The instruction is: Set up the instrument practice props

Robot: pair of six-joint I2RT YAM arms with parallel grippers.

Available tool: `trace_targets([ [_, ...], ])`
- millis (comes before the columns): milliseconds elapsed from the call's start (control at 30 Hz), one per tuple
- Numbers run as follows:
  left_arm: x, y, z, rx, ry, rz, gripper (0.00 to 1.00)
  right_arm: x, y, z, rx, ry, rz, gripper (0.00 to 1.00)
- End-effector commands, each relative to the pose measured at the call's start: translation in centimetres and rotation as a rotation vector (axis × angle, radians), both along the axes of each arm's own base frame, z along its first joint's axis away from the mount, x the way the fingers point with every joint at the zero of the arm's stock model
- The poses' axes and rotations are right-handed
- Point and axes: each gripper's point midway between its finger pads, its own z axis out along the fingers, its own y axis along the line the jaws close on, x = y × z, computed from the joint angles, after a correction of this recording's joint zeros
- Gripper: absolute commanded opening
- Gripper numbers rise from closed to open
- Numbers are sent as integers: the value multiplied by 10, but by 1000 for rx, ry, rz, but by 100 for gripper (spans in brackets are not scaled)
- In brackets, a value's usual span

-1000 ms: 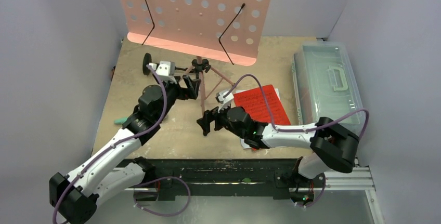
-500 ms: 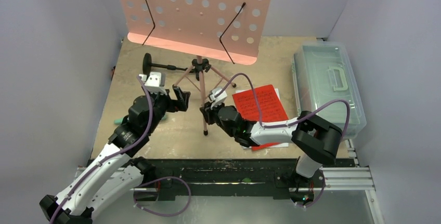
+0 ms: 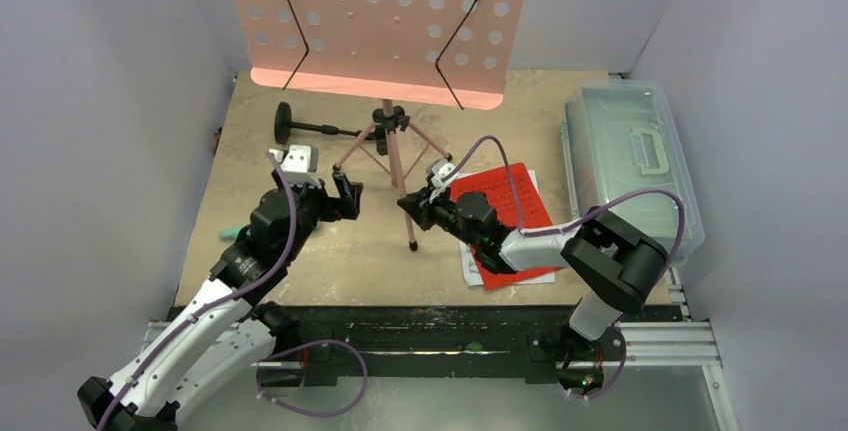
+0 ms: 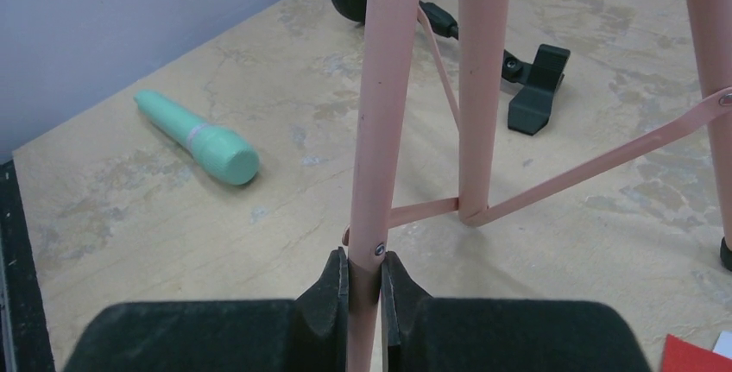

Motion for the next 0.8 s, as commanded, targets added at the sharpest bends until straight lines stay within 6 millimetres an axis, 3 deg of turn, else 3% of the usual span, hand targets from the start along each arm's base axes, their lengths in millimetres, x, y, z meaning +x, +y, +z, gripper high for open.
trace_targets([
  [0, 0, 8, -1, 5, -17, 33, 90, 9, -30, -37, -147, -8, 47, 0],
  [367, 4, 6, -16, 0, 3, 43, 89, 7, -73, -69, -88, 130, -35, 0],
  [567, 2, 9, -14, -1, -1, 50, 89, 8, -77, -70, -109, 126, -34, 0],
  [767, -2, 14, -15, -1, -2, 61, 90, 14, -71, -38, -99, 184, -62, 43],
])
